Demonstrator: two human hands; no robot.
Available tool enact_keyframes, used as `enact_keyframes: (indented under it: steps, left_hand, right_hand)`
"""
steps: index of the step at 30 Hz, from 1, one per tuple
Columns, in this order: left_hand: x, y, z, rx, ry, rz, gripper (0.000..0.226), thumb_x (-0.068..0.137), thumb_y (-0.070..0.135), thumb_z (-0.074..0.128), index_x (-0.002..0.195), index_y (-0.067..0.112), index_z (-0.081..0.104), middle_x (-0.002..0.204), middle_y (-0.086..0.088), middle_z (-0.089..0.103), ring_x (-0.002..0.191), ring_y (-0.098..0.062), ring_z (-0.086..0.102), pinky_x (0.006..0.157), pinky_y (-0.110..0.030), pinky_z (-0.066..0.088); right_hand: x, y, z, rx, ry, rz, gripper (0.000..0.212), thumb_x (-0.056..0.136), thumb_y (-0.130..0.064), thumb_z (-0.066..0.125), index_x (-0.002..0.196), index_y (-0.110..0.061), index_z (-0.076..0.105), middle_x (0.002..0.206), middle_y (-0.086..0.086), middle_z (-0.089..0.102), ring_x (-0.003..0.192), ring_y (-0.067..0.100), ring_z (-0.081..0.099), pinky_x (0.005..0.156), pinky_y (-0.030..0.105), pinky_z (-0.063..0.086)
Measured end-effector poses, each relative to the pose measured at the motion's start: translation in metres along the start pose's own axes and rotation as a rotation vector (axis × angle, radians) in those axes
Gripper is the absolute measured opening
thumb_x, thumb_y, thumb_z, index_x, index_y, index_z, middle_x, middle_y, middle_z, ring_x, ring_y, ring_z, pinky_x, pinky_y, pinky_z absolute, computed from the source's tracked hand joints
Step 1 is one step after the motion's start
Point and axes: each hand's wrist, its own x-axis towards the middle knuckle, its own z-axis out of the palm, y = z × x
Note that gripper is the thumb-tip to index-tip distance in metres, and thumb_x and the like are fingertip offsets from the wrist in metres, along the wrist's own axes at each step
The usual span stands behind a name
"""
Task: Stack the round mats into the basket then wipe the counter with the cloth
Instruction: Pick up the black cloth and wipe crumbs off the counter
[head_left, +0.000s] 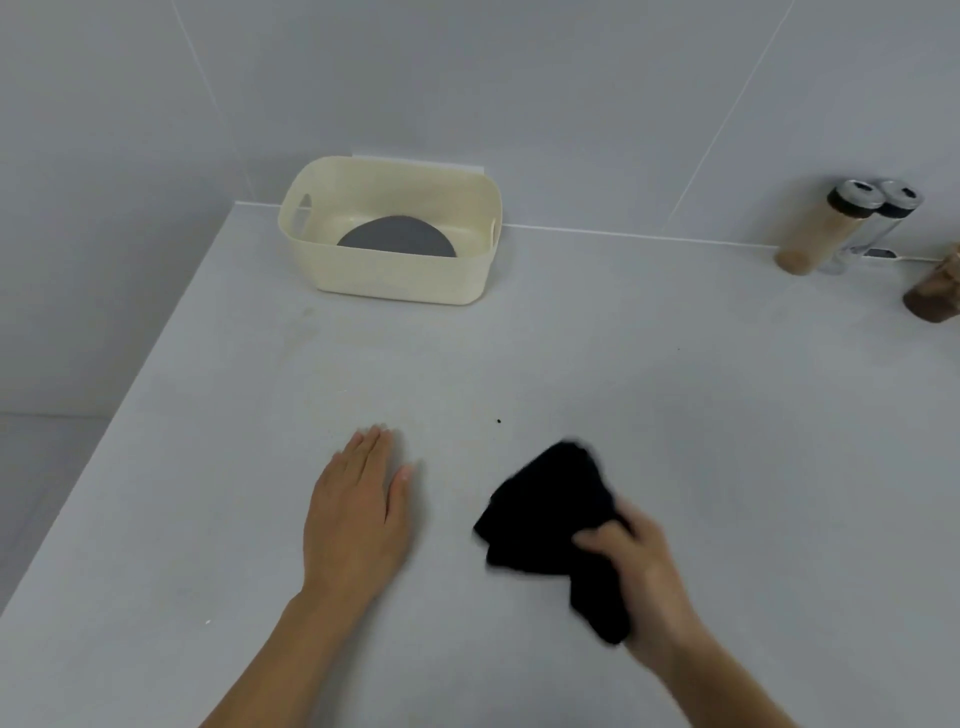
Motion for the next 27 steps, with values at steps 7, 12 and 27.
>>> enact_keyframes:
  steps: [7, 12, 27]
  left_hand:
    - [0.008, -0.020, -0.012, 0.089, 0.060, -0.092, 0.078, 0.082, 0.058, 0.012, 0.140, 0.010, 0.035, 0.148, -0.005, 0.037, 0.139, -0.017, 0.027, 0.113, -0.028, 0.010]
    - [0.009, -0.031, -0.028, -0.013, 0.122, -0.182, 0.078, 0.082, 0.060, 0.015, 0.141, 0.013, 0.033, 0.150, -0.003, 0.032, 0.140, -0.016, 0.024, 0.113, -0.027, 0.010]
    - [0.012, -0.050, -0.058, -0.179, 0.319, -0.346, 0.065, 0.088, 0.051, 0.024, 0.141, 0.014, 0.032, 0.150, -0.001, 0.032, 0.139, -0.013, 0.023, 0.110, -0.024, 0.010]
  right_hand:
    - [0.106, -0.045, -0.036, -0.121, 0.402, -0.161, 0.022, 0.084, -0.010, 0.047, 0.094, -0.024, 0.062, 0.083, -0.002, 0.060, 0.079, 0.020, 0.061, 0.065, 0.034, 0.053]
    - [0.145, -0.025, -0.009, -0.723, 0.270, -0.198, 0.047, 0.085, -0.023, 0.037, 0.132, -0.028, 0.044, 0.132, -0.004, 0.050, 0.134, 0.026, 0.030, 0.110, 0.038, 0.020]
    - [0.064, 0.046, 0.084, -0.921, -0.634, -0.685, 0.038, 0.069, -0.021, 0.048, 0.104, -0.027, 0.060, 0.109, -0.029, 0.064, 0.114, -0.005, 0.048, 0.090, 0.016, 0.030]
